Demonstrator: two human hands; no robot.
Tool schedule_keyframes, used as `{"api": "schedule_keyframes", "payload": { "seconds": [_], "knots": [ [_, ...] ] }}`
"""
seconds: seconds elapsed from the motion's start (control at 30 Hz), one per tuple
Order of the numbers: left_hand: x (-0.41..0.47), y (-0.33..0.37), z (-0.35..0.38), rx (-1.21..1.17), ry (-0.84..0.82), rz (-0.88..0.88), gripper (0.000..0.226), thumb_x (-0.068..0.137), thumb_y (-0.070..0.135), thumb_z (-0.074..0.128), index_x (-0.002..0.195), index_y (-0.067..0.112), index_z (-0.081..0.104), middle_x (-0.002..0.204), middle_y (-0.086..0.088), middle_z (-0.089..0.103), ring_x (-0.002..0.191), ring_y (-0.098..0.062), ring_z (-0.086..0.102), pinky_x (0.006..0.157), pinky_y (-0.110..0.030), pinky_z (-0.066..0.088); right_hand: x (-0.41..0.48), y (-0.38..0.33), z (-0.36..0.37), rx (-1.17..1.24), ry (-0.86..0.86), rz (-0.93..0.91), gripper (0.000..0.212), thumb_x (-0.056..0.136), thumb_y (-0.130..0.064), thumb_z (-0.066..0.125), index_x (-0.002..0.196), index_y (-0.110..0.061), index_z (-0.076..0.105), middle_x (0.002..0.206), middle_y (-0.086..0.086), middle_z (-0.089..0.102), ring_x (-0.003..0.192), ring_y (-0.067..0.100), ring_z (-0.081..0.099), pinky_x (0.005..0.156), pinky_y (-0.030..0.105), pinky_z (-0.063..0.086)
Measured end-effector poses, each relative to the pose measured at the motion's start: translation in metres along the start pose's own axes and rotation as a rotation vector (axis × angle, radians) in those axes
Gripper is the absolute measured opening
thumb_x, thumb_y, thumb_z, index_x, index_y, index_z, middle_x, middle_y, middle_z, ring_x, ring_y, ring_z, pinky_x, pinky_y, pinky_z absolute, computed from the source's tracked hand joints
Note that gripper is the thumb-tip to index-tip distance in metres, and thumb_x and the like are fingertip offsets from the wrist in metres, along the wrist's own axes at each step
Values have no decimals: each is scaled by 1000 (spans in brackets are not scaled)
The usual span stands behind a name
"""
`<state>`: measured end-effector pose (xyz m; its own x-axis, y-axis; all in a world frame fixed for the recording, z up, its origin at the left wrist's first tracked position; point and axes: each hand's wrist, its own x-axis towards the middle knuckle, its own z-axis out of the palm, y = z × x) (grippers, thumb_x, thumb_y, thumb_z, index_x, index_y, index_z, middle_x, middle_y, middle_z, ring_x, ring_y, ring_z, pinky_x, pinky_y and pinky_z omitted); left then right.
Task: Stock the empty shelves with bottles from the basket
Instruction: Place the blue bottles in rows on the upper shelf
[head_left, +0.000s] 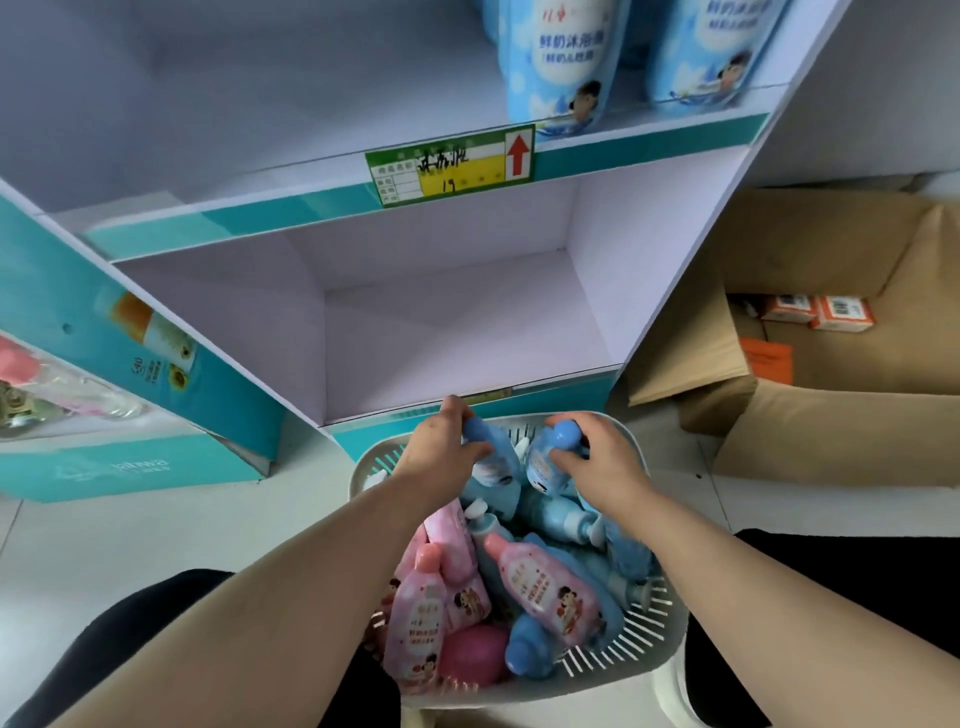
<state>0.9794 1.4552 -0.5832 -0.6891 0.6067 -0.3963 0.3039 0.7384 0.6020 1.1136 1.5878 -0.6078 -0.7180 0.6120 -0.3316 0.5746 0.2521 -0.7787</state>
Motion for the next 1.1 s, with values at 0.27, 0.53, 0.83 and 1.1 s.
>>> {"api": "schedule_keyframes", "payload": {
  "seconds": [0.27,0.53,0.83,1.1],
  "knots": [
    [-57,39,-38,-229,279,86,19,89,11,58,107,12,52,92,-3,58,84,-23,53,70,-25,37,-41,-46,-35,127,111,-66,33,86,-7,60,108,-30,51,104,-3,59,98,19,56,89,35,45],
    [-127,102,-101,-340,468,282,22,94,18,56,115,14,53,102,-2,58,90,-21,54,76,-25,41,-100,-123,-89,240,216,-276,28,92,-13,55,118,-21,50,112,1,58,103,19,55,90,35,44],
    [-169,170,-181,-269,680,434,24,93,23,55,116,14,54,99,1,58,88,-20,54,76,-27,41,-146,-202,-138,313,276,-553,27,94,-11,52,115,-28,51,115,-4,55,104,15,53,89,32,44],
    [-125,195,-227,-228,786,411,23,94,24,54,116,17,52,102,-1,58,91,-22,56,80,-35,49,-122,-224,-155,278,300,-674,30,91,-6,54,109,-30,52,121,-3,52,112,12,49,93,26,40]
  ]
}}
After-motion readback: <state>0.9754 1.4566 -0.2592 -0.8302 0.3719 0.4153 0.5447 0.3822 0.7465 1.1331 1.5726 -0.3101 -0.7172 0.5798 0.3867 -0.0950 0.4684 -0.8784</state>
